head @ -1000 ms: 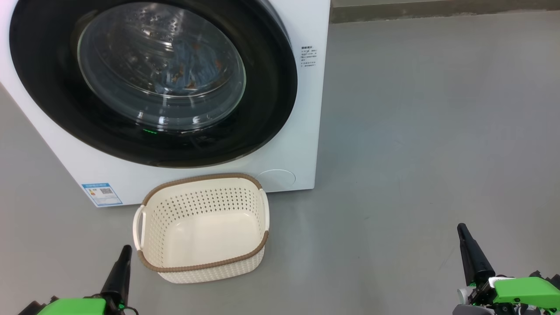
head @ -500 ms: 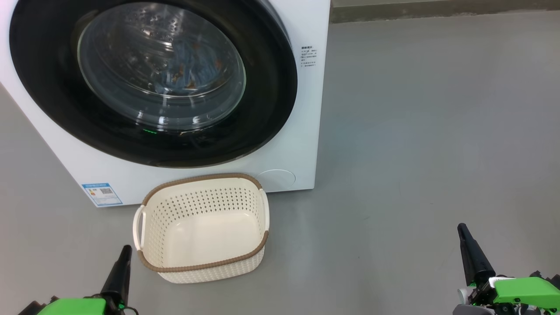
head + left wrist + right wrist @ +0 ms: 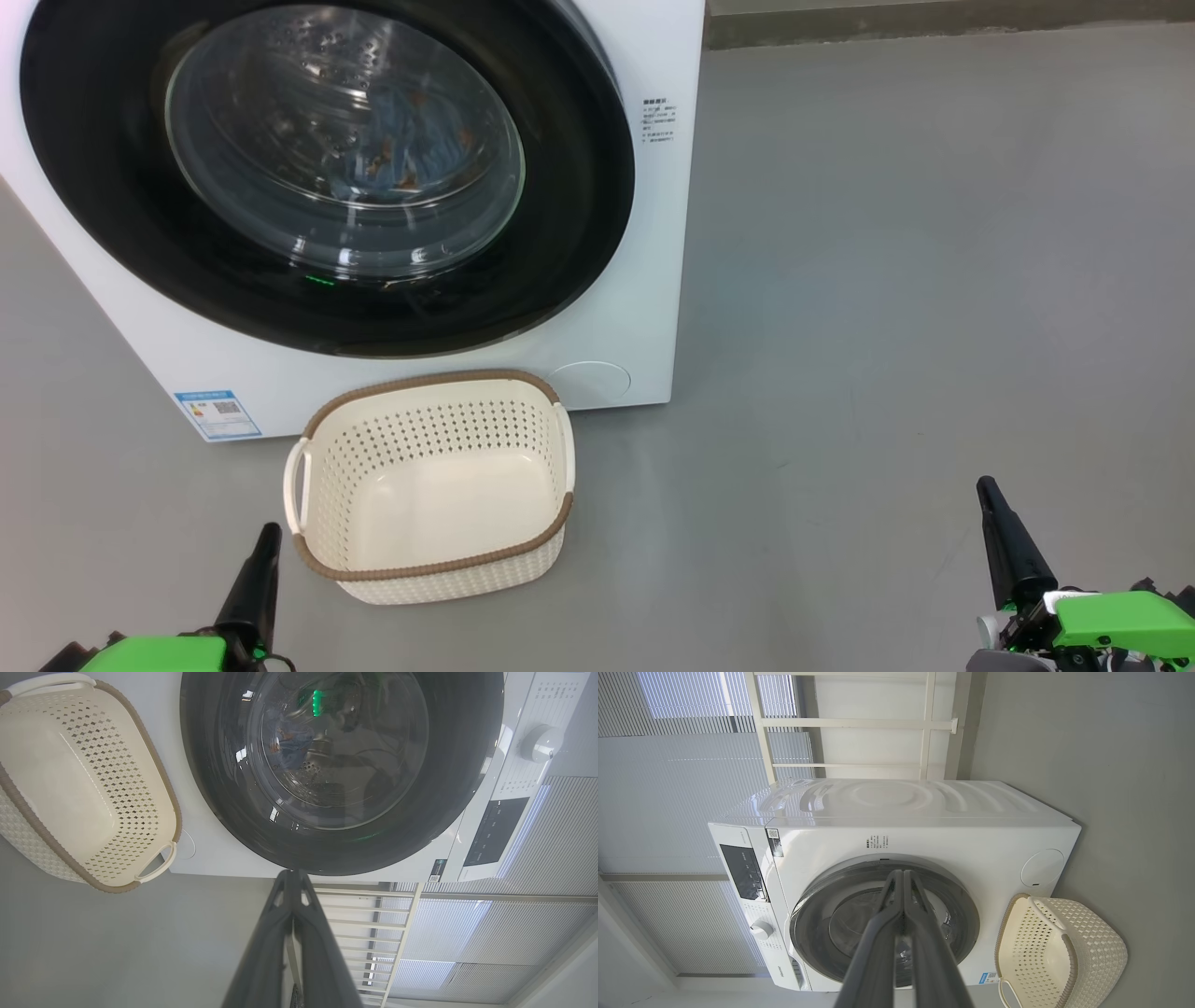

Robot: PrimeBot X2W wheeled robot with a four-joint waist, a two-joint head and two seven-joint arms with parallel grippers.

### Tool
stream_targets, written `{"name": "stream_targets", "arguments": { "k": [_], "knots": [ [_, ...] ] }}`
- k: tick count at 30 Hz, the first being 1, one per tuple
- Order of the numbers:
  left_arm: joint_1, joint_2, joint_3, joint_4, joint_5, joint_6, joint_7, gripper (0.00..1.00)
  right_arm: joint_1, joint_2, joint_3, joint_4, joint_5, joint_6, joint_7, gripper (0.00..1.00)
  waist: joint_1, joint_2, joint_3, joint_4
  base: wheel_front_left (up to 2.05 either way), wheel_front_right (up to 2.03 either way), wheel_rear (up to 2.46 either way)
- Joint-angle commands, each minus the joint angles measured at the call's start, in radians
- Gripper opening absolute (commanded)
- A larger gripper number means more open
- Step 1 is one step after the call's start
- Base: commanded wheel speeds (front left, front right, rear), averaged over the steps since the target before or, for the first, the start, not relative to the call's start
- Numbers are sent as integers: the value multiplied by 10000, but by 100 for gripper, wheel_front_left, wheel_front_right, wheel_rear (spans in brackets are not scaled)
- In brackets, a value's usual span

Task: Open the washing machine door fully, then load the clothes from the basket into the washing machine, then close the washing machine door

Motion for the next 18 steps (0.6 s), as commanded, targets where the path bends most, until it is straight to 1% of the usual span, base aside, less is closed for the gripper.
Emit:
{"name": "stream_targets", "arguments": {
  "k": [1, 18],
  "knots": [
    [-408, 189, 306, -194, -86, -29, 61, 0, -408, -26, 210, -244, -89, 17, 65, 0, 0, -1, 0, 0, 0, 0, 0],
    [-408, 189, 305, -194, -87, -29, 60, 0, -409, -19, 200, -243, -97, 17, 73, 0, 0, -1, 0, 0, 0, 0, 0]
  ]
}}
